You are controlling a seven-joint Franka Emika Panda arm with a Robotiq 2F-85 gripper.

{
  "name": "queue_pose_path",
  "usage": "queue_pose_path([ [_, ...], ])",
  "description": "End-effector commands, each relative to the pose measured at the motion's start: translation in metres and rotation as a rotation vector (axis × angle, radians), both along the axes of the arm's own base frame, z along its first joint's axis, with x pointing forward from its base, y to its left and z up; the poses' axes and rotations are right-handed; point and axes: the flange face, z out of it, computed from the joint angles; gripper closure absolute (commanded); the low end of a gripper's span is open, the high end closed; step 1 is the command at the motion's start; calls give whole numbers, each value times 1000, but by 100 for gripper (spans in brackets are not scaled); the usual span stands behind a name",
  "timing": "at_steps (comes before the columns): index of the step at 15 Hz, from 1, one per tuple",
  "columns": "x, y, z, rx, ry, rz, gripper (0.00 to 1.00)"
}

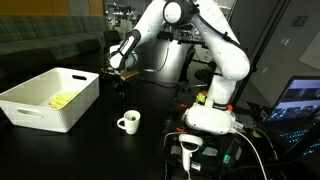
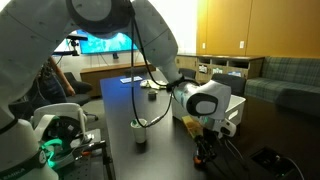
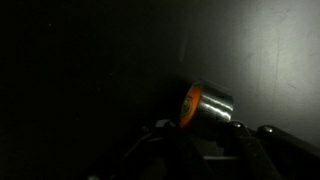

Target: Put the towels into the basket and the marker and tape into the mug

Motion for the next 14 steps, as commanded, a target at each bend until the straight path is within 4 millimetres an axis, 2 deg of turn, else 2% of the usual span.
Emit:
queue_pose_path([
  [1,-11,2,21,4,15,41,82],
  [9,-74,33,66,32,58,118,82],
  [14,-110,90,90,33,44,140,82],
])
